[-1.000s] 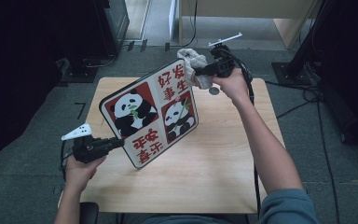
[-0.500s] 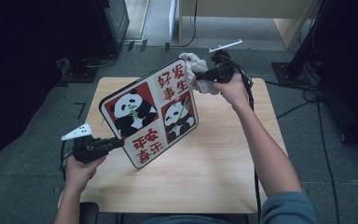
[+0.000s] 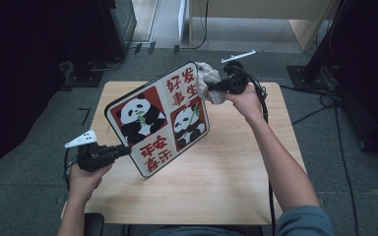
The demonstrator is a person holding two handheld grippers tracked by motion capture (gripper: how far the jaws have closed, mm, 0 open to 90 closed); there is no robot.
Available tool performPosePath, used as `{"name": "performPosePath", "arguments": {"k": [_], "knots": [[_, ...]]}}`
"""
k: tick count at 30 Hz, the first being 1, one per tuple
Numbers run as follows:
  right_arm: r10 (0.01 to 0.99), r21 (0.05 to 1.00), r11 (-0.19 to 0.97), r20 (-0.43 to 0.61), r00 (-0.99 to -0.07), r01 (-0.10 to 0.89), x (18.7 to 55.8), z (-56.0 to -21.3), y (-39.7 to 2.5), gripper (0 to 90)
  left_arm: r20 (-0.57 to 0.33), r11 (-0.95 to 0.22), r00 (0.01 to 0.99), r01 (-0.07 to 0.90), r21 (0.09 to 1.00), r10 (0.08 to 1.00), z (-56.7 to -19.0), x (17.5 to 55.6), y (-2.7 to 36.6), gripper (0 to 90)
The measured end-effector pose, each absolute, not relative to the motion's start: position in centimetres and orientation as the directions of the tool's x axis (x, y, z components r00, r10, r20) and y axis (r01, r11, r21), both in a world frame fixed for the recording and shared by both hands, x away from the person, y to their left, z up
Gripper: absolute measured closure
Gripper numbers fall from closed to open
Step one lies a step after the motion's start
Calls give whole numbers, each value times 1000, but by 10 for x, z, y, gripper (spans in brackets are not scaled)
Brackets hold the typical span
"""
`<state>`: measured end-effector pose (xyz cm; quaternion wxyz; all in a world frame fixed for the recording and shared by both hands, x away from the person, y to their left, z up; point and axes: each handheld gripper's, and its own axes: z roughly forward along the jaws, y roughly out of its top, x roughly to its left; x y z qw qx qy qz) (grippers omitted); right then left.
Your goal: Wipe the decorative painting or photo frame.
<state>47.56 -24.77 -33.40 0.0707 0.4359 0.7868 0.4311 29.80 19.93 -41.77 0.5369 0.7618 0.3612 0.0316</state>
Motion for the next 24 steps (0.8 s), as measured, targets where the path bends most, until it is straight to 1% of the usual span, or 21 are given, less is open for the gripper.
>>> {"name": "performPosePath", "arguments": {"k": [24], "knots": [[751,731,236,280,-598,640,463,-370,-255,675,-344,-156,732,520,840,588,-418,298,199,784]]}}
